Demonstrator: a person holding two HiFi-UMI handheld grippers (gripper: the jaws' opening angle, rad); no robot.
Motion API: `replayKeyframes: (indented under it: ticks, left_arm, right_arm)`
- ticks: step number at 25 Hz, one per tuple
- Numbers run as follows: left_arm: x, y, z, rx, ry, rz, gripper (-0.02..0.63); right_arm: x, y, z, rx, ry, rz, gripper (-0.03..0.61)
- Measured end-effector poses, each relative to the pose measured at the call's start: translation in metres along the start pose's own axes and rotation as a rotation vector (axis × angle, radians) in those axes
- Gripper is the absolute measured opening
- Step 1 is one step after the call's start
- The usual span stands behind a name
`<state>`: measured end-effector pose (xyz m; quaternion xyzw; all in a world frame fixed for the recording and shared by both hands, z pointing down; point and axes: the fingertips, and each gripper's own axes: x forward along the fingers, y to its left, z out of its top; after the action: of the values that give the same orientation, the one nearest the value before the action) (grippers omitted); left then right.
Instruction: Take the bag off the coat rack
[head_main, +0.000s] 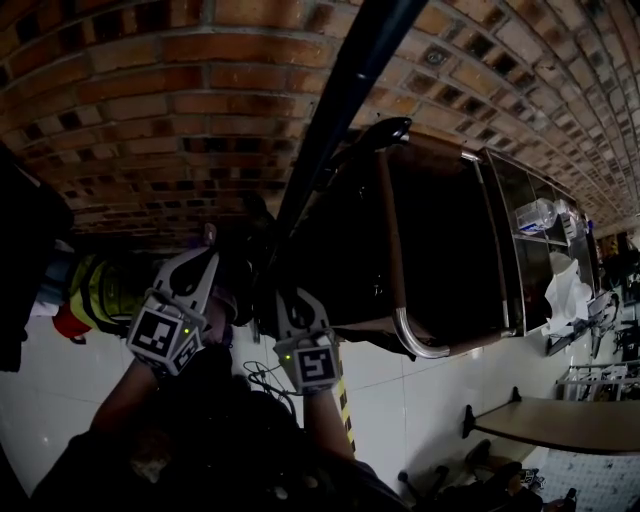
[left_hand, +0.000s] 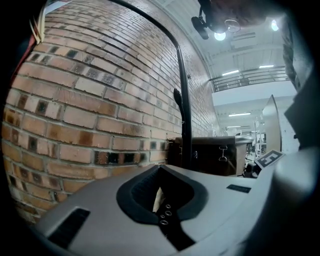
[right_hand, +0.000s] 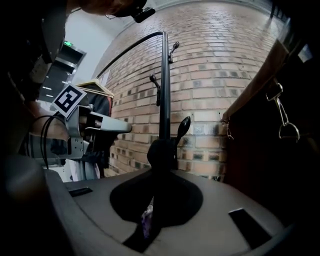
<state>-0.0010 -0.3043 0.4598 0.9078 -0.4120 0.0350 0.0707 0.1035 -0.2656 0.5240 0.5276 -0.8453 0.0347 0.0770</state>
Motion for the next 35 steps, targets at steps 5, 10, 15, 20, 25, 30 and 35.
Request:
replayKeyframes:
  ticks: [5,10,15,20,25,30,35]
  left_arm:
    - [-0.003,-0.004,0.003,0.017,-0.006,-0.008,0.02]
    - [-0.008,-0.009,0.005,0.003,-0.01,-0.007,0.02]
    - [-0.008,-0.012,0.004,0.006,-0.012,-0.025,0.02]
    - [-0.004,-0.014,0.007,0.027,-0.031,-0.044,0.02]
    - [0.003,-0.002,0.014,0.014,-0.026,-0.05,0.02]
    - [0.01,0.006,0.012,-0.002,-0.016,-0.044,0.018]
    - [0.016,0.008,0.015,0.0,-0.012,-0.057,0.018]
  right_arm:
    - [-0.005,0.0,0.017,0.054,-0.054,-0.001,0.018]
    - [-0.012,-0.004,0.038,0.118,-0.108,-0.003,0.017]
    - [-0.009,-0.008,0.062,0.155,-0.172,-0.012,0.017]
    - [-0.005,-0.01,0.073,0.205,-0.203,0.007,0.017]
    - [0.006,-0.014,0.082,0.271,-0.192,0.026,0.015]
    - [0.012,-0.015,0.085,0.242,-0.168,0.043,0.015]
    - [0.016,-0.021,0.089,0.3,-0.182,0.046,0.015]
